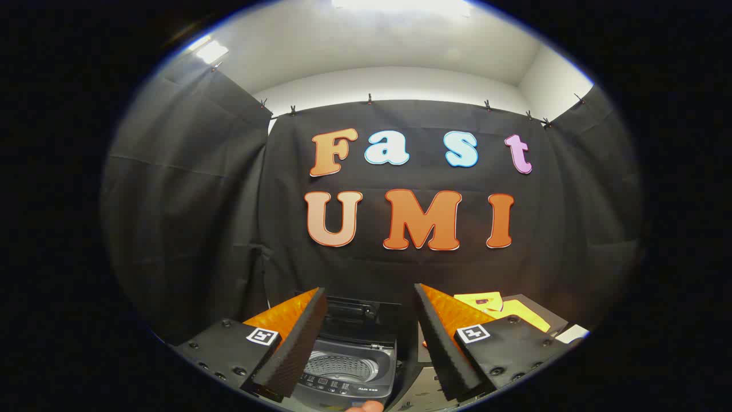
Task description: Put the clothes into the washing machine and then close the washing machine lid.
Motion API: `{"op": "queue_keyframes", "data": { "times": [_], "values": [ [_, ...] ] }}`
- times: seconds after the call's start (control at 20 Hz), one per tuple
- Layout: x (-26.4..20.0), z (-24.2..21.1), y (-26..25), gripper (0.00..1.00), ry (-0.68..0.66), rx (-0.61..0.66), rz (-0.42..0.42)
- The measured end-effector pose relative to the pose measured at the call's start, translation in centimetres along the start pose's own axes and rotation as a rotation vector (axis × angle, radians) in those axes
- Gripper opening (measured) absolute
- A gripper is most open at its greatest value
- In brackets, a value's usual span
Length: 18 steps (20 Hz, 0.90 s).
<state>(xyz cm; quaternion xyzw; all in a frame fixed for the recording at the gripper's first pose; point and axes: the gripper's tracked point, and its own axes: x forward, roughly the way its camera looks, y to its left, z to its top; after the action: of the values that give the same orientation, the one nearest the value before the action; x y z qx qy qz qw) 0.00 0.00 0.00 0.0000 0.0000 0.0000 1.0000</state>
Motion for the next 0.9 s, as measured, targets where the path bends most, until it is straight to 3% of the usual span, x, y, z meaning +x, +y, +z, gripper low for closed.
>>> {"op": "queue_keyframes", "data": {
  "times": [0.45,0.9],
  "values": [
    [-0.2,-0.7,-2.2,0.98,-0.017,0.016,-0.023],
    [-0.4,-1.3,-7.1,0.97,-0.04,0.006,-0.117]
  ]
}}
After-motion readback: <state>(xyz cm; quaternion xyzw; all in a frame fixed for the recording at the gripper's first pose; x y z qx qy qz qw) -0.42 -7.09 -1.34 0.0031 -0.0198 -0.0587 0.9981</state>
